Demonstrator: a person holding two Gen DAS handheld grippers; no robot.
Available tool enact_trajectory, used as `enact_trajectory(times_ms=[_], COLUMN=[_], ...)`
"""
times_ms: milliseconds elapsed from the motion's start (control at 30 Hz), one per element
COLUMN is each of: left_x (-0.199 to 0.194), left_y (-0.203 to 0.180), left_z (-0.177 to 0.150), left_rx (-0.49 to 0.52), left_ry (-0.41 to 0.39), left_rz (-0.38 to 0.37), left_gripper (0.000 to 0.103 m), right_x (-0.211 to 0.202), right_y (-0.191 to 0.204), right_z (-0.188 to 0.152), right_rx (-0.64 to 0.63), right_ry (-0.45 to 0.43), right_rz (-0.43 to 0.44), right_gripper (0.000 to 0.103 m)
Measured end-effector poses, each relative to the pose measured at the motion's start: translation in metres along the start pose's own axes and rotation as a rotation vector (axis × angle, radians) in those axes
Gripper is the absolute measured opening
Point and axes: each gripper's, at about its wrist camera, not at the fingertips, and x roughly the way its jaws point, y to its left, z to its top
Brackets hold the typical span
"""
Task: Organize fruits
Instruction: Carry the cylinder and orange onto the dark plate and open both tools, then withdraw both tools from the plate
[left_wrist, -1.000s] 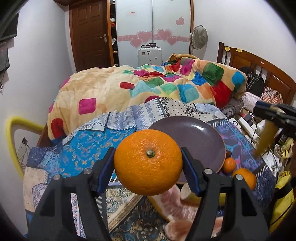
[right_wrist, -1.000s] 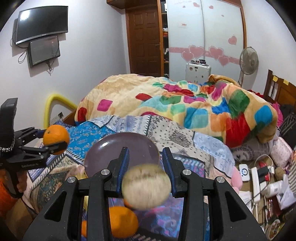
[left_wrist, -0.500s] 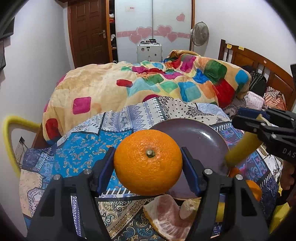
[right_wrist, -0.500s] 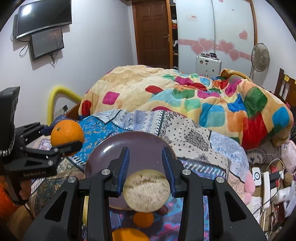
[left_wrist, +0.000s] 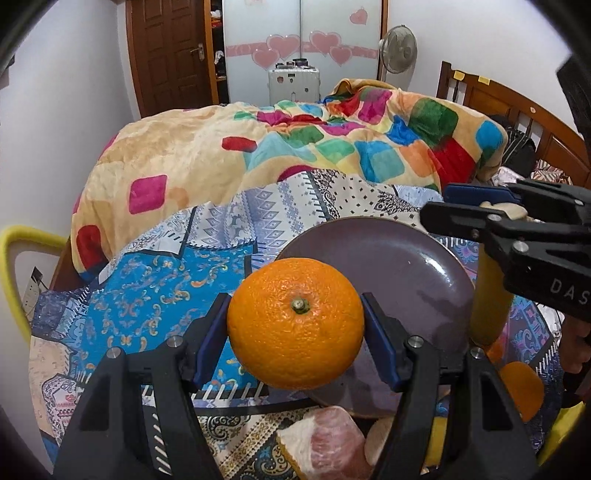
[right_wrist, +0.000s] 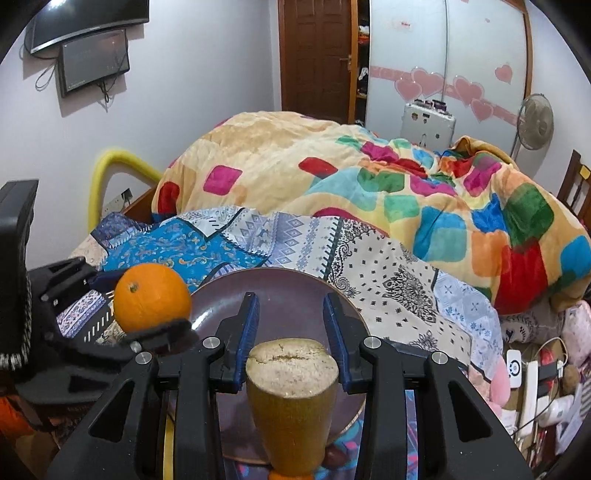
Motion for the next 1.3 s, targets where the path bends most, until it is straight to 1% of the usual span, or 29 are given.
enact_trajectory(times_ms=[33, 133, 200, 333, 467, 567, 633, 700, 733, 767, 833, 967, 1133, 1300], left_x=[0.003, 0.009, 0.013, 0.021, 0.032, 0.032, 0.029, 0.02, 0.014, 0.006, -0.006, -0.028, -0.052, -0.075], left_y=[-0.001, -0.003, -0.004, -0.007, -0.008, -0.01, -0.011, -0.013, -0.015, -0.017, -0.019, -0.019, -0.017, -0.017], left_z=[0.0, 0.001, 0.0, -0.001, -0.003, -0.003, -0.002, 0.001, 0.002, 0.003, 0.004, 0.005, -0.001, -0.011], left_rx=[0.002, 0.008, 0.014, 0.021, 0.02, 0.017, 0.013, 0.019, 0.026, 0.033, 0.04, 0.029, 0.003, 0.0], left_ry=[0.005, 0.019, 0.029, 0.055, 0.1, 0.099, 0.089, 0.052, 0.03, 0.0, -0.03, -0.058, -0.077, -0.081], left_rz=[-0.001, -0.01, -0.017, -0.025, -0.034, -0.027, -0.048, -0.042, -0.037, -0.031, -0.024, -0.025, -0.021, -0.017], left_gripper=[0.068, 0.068, 0.068, 0.068, 0.068, 0.069, 0.071, 0.077, 0.084, 0.087, 0.087, 0.088, 0.088, 0.088], right_x=[0.005, 0.018, 0.022, 0.021, 0.01, 0.003, -0.001, -0.004, -0.005, -0.006, -0.009, -0.021, -0.039, -0.06], right_y=[-0.001, -0.005, -0.006, -0.011, -0.013, -0.015, -0.016, -0.016, -0.016, -0.016, -0.016, -0.014, -0.011, -0.008], right_z=[0.002, 0.001, -0.004, -0.015, -0.019, -0.021, -0.022, -0.023, -0.023, -0.024, -0.025, -0.027, -0.032, -0.039], right_rx=[0.009, 0.049, 0.053, 0.049, 0.025, 0.019, 0.017, 0.012, 0.013, 0.015, 0.021, 0.016, 0.018, 0.023], right_ry=[0.017, 0.067, 0.08, 0.091, 0.074, 0.059, 0.051, 0.041, 0.04, 0.037, 0.032, 0.009, -0.015, -0.038], right_rz=[0.015, 0.047, 0.059, 0.04, 0.011, 0.001, -0.01, -0.029, -0.031, -0.029, -0.025, -0.037, -0.033, -0.038], right_gripper=[0.035, 0.05, 0.051, 0.051, 0.051, 0.051, 0.051, 0.052, 0.052, 0.052, 0.052, 0.052, 0.052, 0.052])
